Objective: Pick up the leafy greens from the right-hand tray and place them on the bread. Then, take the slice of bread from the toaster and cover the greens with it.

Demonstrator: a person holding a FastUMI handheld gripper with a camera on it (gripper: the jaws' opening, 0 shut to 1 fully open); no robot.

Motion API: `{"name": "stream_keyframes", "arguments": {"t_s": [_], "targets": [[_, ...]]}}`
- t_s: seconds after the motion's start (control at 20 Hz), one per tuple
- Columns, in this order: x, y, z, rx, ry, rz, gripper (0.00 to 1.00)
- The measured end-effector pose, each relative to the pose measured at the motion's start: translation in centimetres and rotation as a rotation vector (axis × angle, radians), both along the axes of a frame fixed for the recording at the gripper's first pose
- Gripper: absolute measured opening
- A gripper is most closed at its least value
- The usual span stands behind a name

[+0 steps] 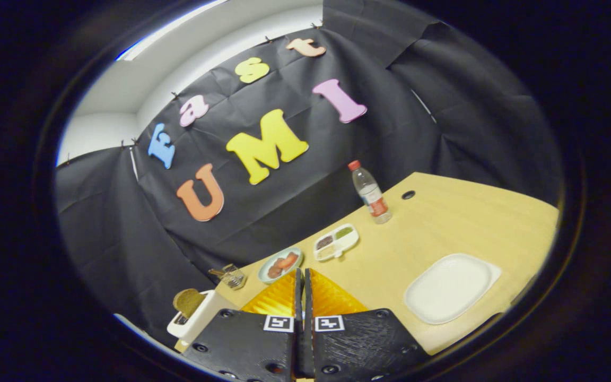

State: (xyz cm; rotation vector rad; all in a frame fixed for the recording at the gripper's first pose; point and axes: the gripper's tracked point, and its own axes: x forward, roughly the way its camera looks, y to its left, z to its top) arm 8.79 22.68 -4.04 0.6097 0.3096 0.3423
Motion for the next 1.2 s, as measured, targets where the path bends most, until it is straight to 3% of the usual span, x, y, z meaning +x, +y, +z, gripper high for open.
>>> {"name": "stream_keyframes", "arguments": {"t_s": [0.25, 0.45, 0.7, 1.1, 1.2], "targets": [[-1.7, 8.0, -1.1, 0.018, 0.008, 0.111, 0.00], [-0.7, 9.5, -3.3, 0.066, 0.067, 0.085, 0.00], [1.5, 5.0, -6.4, 0.032, 0.112, -0.060, 0.00], [1.9, 1.2, -11.7, -0.129, 0.173, -0.114, 0.00], [1.7, 0.5, -12.1, -0.195, 0.165, -0.120, 0.08]]}}
